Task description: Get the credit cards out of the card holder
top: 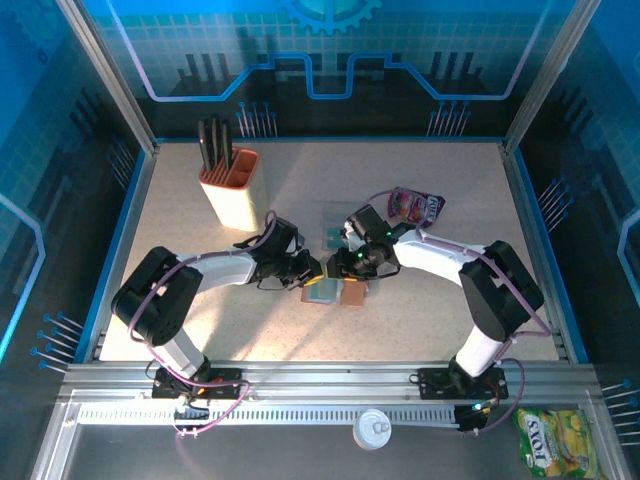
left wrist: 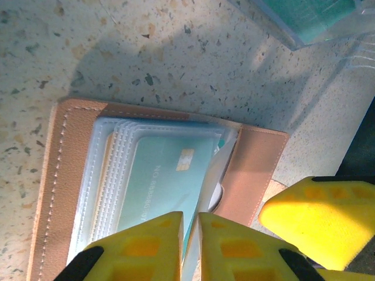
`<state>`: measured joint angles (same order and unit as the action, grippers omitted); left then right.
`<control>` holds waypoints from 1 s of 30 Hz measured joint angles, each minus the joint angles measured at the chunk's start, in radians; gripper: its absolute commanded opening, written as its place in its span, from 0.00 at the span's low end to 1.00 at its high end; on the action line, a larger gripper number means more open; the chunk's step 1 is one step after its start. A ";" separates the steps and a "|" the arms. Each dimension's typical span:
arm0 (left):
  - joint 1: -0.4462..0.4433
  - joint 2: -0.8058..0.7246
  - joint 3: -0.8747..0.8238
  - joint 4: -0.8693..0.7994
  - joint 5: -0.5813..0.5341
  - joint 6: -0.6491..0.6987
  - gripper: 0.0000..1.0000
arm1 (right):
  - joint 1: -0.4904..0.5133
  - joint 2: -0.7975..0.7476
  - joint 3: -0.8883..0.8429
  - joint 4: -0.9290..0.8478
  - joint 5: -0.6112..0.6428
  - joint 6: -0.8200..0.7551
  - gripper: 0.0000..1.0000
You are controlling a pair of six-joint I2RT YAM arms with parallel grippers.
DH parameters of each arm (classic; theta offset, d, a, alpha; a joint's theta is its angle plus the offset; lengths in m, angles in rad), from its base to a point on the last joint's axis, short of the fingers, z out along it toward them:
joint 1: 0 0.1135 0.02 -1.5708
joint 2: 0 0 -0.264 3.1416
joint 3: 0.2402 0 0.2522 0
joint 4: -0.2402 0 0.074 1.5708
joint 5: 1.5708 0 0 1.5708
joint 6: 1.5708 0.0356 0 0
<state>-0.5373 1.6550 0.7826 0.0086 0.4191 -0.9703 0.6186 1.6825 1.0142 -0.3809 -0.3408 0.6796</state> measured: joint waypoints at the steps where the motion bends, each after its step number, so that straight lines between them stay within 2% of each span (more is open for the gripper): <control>1: -0.003 0.000 0.002 -0.002 0.001 0.000 0.16 | -0.005 -0.004 -0.005 0.000 0.000 0.000 0.44; 17: -0.097 0.095 0.187 -0.087 -0.003 0.000 0.20 | -0.099 -0.110 -0.120 0.013 -0.006 -0.024 0.45; 24: -0.127 0.148 0.241 -0.108 -0.002 -0.010 0.32 | -0.147 -0.161 -0.174 0.014 -0.011 -0.045 0.46; 30: -0.128 0.172 0.265 -0.108 0.006 -0.026 0.38 | -0.171 -0.173 -0.179 0.011 -0.011 -0.064 0.46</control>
<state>-0.6655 1.8275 1.0477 -0.0998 0.4252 -0.9966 0.4477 1.5093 0.8356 -0.3702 -0.3519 0.6159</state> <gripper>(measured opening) 0.360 0.456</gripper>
